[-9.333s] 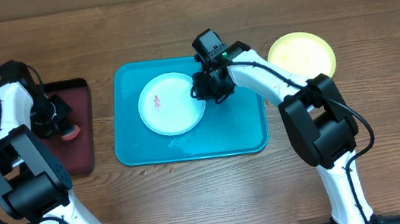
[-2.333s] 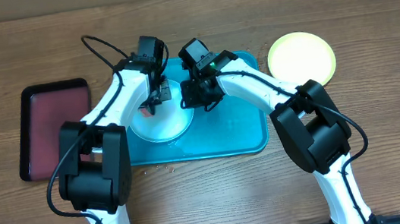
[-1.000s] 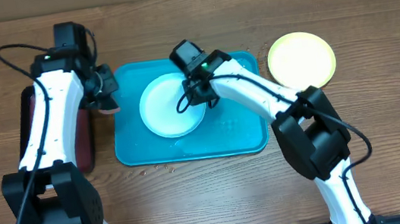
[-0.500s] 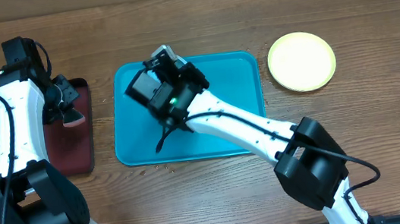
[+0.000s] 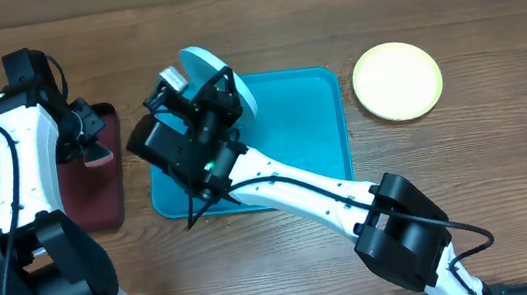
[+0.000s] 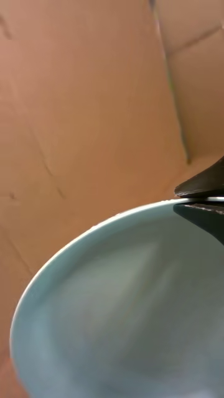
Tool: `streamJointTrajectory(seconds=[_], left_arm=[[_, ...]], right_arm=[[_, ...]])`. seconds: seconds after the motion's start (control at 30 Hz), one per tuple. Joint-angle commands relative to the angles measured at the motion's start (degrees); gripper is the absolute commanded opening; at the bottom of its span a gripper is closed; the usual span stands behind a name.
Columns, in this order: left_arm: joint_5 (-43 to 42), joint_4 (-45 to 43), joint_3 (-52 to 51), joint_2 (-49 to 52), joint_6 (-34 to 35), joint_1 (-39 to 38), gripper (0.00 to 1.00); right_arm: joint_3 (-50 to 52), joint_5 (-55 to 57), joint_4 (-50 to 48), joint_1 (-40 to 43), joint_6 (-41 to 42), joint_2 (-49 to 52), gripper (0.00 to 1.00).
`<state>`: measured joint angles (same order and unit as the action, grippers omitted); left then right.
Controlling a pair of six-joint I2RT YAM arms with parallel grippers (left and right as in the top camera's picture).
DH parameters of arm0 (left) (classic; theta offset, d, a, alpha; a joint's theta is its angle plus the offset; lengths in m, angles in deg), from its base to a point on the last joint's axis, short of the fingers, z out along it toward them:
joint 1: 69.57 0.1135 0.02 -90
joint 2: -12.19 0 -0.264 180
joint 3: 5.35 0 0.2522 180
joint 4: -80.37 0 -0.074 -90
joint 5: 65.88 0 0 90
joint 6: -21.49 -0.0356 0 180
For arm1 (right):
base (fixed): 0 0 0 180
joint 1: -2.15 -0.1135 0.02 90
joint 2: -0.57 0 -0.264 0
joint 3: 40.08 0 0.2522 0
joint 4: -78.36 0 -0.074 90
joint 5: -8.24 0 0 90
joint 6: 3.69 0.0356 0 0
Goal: Clean dirty plates on tray and stack at the side
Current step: 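Lift the light-blue plate with the right gripper and carry it right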
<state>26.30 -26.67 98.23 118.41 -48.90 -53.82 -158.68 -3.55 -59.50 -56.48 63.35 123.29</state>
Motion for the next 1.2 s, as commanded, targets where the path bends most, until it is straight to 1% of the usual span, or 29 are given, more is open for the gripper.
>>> streamJointTrajectory(seconds=[0.0, 0.13, 0.17, 0.23, 0.27, 0.3, 0.33, 0.43, 0.5, 0.57, 0.63, 0.77, 0.83, 0.9, 0.97, 1.07, 1.17], left_arm=[[-0.3, 0.1, 0.5, 1.2, 1.2, 0.2, 0.04], [-0.3, 0.1, 0.5, 1.2, 1.2, 0.2, 0.04], [-0.3, 0.1, 0.5, 1.2, 1.2, 0.2, 0.04], [-0.3, 0.2, 0.5, 1.2, 1.2, 0.2, 0.04], [-0.3, 0.2, 0.5, 1.2, 1.2, 0.2, 0.05], [-0.3, 0.2, 0.5, 1.2, 1.2, 0.2, 0.04], [-0.3, 0.2, 0.5, 1.2, 1.2, 0.2, 0.04], [-0.3, 0.4, 0.5, 1.2, 1.2, 0.2, 0.04], [-0.3, 0.4, 0.5, 1.2, 1.2, 0.2, 0.04], [-0.4, 0.4, 0.5, 1.2, 1.2, 0.2, 0.04], [-0.7, 0.4, 0.5, 1.2, 1.2, 0.2, 0.04], [-0.7, 0.4, 0.5, 1.2, 1.2, 0.2, 0.04], [-0.7, 0.5, 0.5, 1.2, 1.2, 0.2, 0.04], [-0.7, 0.4, 0.5, 1.2, 1.2, 0.2, 0.04], [-0.7, 0.4, 0.5, 1.2, 1.2, 0.2, 0.04], [-0.7, 0.3, 0.5, 1.2, 1.2, 0.2, 0.04], [-0.8, 0.3, 0.5, 1.2, 1.2, 0.2, 0.04]], right_arm=[[-1.4, 7.9, -6.7, -0.6, -11.5, -1.5, 0.04], [-1.4, 9.2, -9.7, -0.6, -11.9, -1.5, 0.04], [-1.4, 8.9, -9.8, -0.6, -10.5, -1.5, 0.04], [-1.3, 7.3, -9.0, -0.4, -5.3, -1.5, 0.04], [-1.3, 4.5, -6.8, -0.2, -1.8, -1.5, 0.04], [-1.3, 0.3, -3.7, 0.0, 0.7, -1.5, 0.04], [-1.3, -10.6, 3.5, 0.8, 4.5, -1.5, 0.04], [-1.7, -18.3, 10.2, 2.6, 17.0, -1.8, 0.04], [-3.7, -25.1, 15.8, 4.4, 22.8, -2.7, 0.03], [-7.7, -37.0, 22.5, 7.5, 27.6, -4.0, 0.04], [-11.5, -48.9, 27.2, 11.6, 30.5, -5.2, 0.04], [-16.2, -75.5, 32.5, 22.6, 32.2, -7.1, 0.04], [-16.3, -86.2, 33.7, 28.2, 32.2, -7.4, 0.04], [-16.2, -93.2, 36.1, 33.4, 32.2, -7.4, 0.04], [-15.8, -96.0, 39.1, 38.2, 32.2, -7.3, 0.04], [-15.5, -96.3, 43.5, 45.0, 32.2, -7.3, 0.04], [-15.5, -96.3, 45.9, 51.0, 32.2, -7.3, 0.04]])
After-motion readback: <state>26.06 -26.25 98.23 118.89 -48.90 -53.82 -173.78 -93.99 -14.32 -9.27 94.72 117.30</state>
